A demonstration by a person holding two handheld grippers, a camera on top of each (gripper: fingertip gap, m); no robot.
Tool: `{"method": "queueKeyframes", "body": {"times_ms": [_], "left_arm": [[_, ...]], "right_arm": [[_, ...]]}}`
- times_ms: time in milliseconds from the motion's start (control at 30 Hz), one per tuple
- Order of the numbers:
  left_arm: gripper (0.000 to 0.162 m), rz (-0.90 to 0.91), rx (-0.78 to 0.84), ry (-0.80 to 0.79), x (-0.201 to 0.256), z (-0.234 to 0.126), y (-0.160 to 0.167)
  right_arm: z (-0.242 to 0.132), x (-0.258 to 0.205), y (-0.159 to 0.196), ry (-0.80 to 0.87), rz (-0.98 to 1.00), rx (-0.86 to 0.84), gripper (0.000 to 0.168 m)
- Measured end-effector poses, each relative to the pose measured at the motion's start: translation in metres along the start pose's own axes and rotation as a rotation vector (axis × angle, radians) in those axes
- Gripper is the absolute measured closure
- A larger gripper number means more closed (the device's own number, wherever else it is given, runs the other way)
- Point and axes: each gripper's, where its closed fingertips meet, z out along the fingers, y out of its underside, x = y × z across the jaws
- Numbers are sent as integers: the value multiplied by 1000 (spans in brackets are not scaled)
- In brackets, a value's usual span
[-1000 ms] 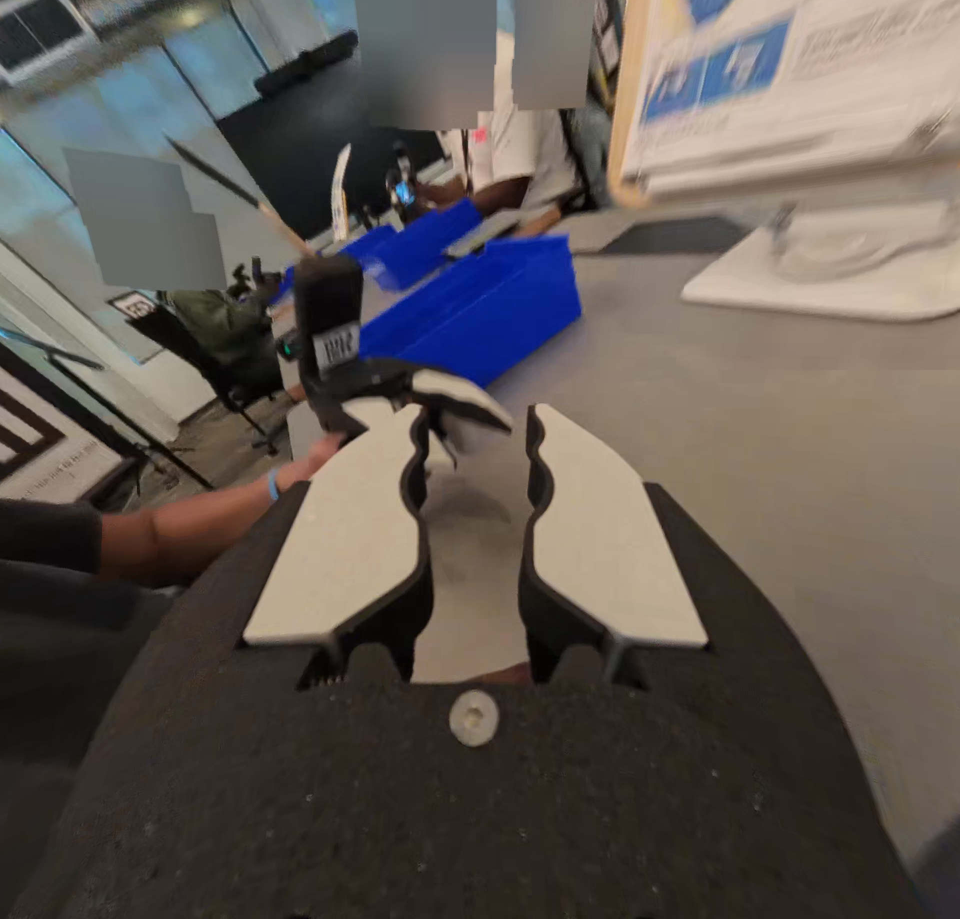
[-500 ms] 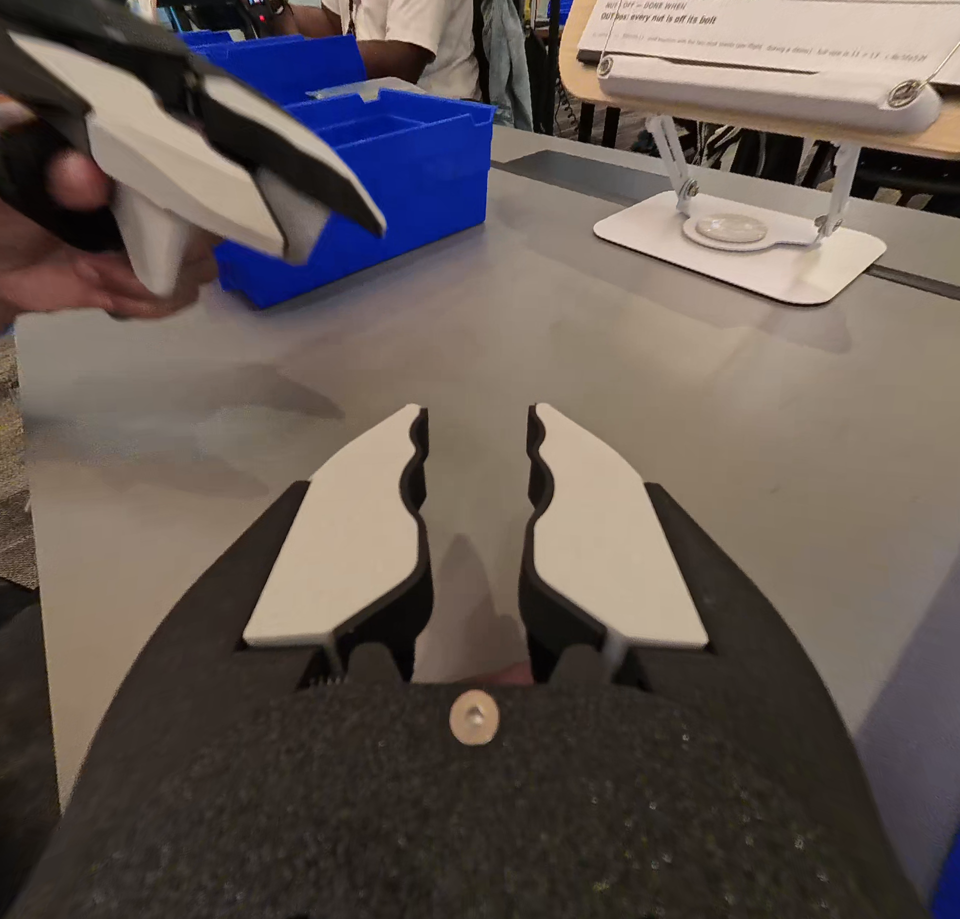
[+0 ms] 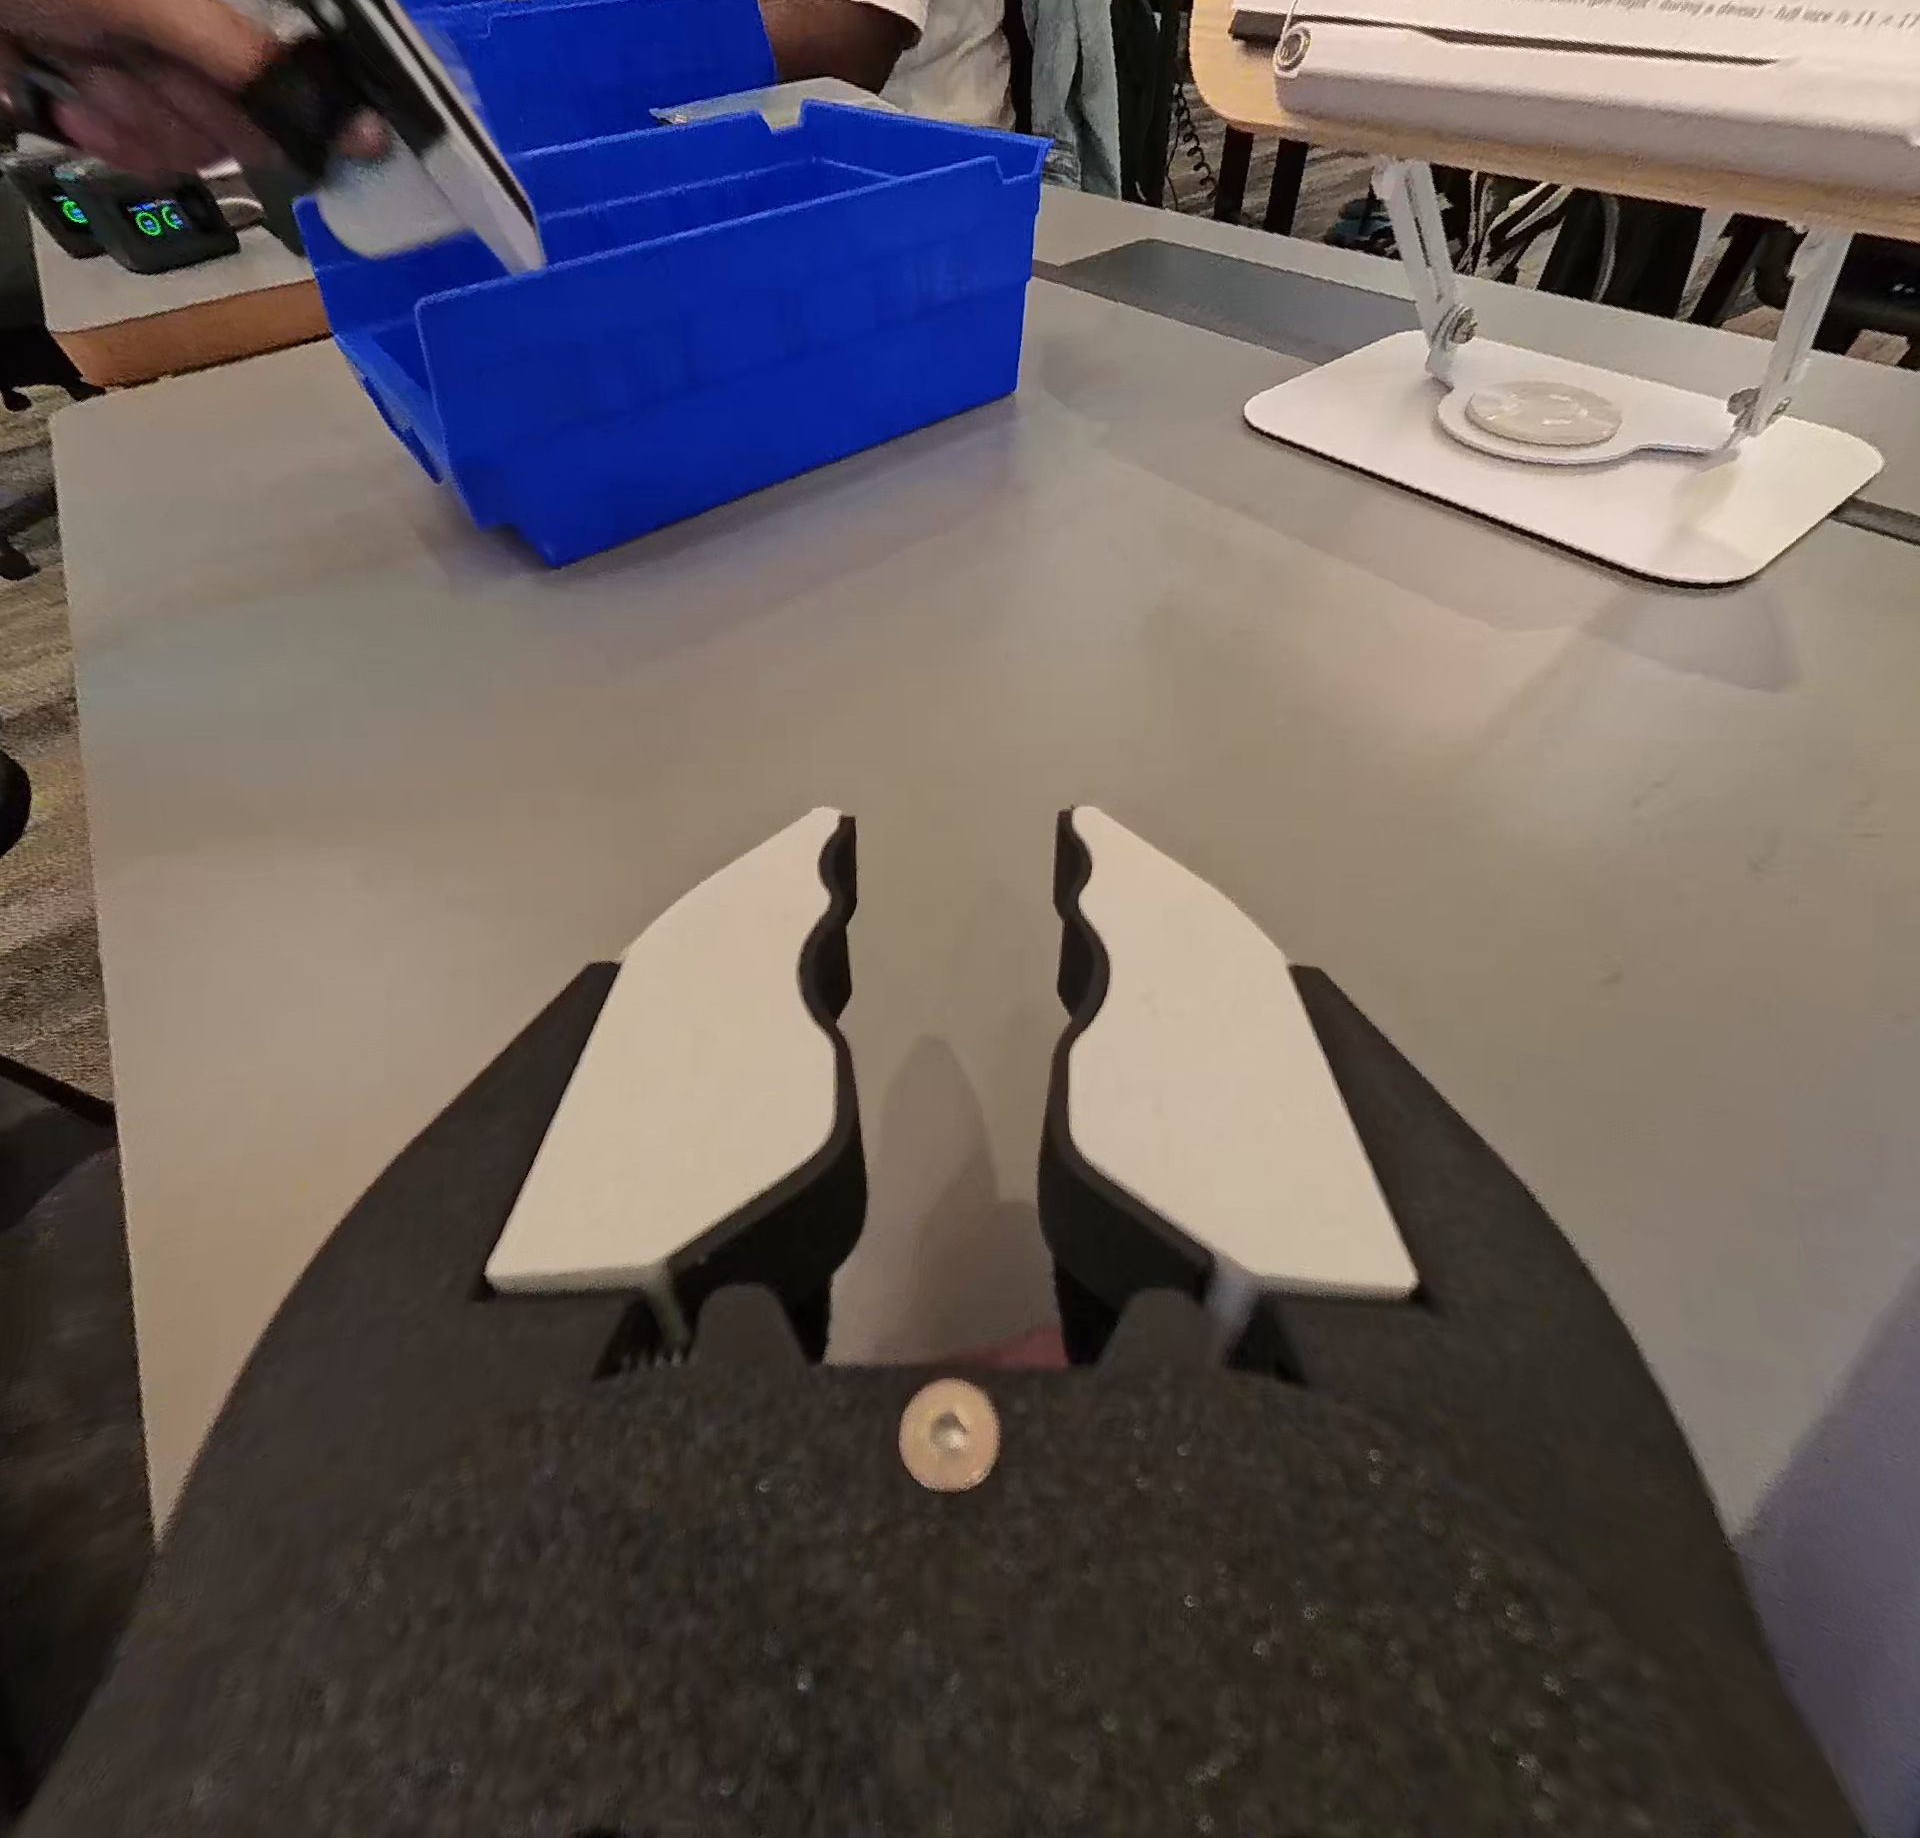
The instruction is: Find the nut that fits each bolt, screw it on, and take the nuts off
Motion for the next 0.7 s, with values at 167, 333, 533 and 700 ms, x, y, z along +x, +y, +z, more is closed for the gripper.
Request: {"method": "queueKeyframes", "body": {"times_ms": [167,333,533,700], "left_arm": [[115,-143,-112,42,-19,44,18],[126,-190,-153,65,-21,65,21],[144,-150,-197,31,-20,64,27],[144,-123,-56,84,-13,44,11]], "right_arm": [[0,-2,1,-15,-3,-7,132],[-1,-5,2,-12,-31,-12,134],[2,-8,4,-5,-65,-33,134],[2,-7,5,-10,-55,-34,134]]}}
